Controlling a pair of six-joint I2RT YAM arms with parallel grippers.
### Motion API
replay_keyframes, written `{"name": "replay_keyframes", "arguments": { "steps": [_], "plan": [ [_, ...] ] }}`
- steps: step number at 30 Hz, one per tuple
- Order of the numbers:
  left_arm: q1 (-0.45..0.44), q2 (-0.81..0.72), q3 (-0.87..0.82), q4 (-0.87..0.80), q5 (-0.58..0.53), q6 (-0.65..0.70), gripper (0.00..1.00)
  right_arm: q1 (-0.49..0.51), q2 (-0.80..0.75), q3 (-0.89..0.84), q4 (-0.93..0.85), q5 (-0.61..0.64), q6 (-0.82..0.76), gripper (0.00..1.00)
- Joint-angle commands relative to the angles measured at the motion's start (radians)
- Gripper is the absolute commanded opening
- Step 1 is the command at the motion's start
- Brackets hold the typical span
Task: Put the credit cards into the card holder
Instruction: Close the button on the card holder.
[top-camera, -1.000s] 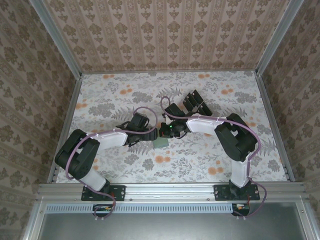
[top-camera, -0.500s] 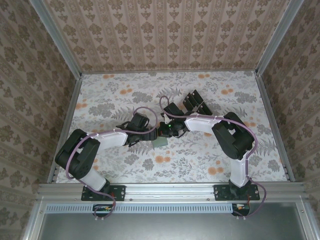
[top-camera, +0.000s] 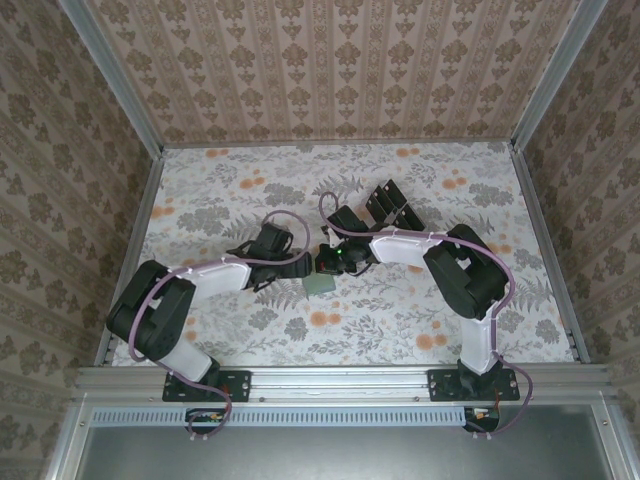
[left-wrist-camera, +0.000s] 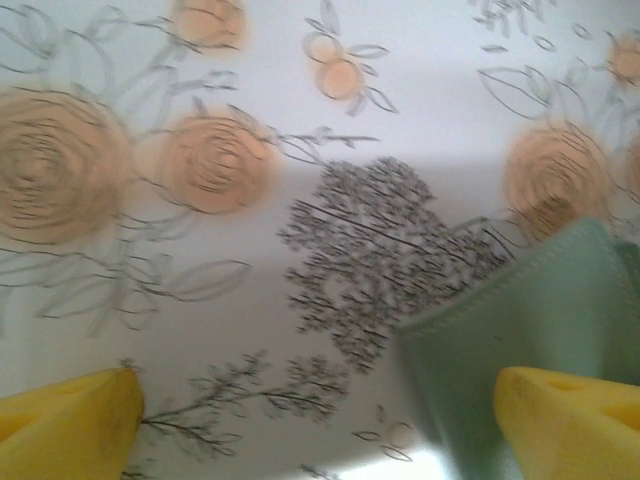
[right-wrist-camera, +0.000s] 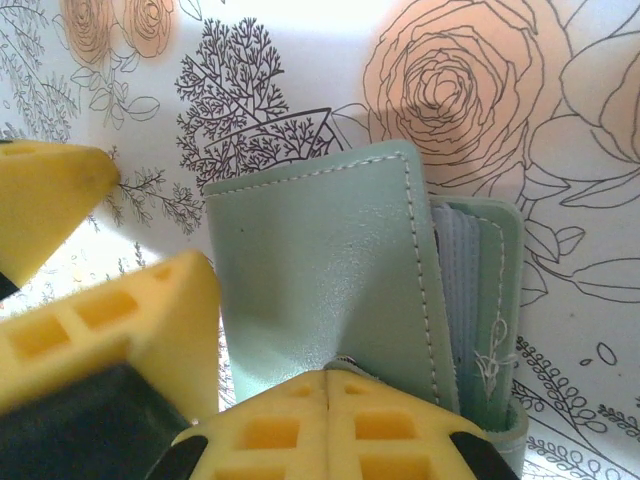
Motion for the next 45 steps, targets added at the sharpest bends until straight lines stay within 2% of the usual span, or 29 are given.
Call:
{"name": "replay_keyframes", "arguments": {
  "steps": [1,18,33,45],
  "plan": [
    [0.025,-0.033,-0.013,-0.029,-0.018,-0.012,1.00,0.007,0.043,-0.052,-0.054,0.039,0.015,0.00],
    [0.045,0.014,-0.061,0.084,0.067,-0.006,1.00,0.003,0.000,-0.061,-0.048,0.024,0.030,0.00],
    [0.023,0.105,-0.071,0.089,0.055,-0.002,1.00,-0.013,-0.122,-0.019,-0.088,0.041,0.025,0.00],
    [0.020,0.120,-0.079,0.106,0.061,-0.001,1.00,-0.009,-0.076,0.027,-0.081,0.009,0.031,0.00]
  ]
}}
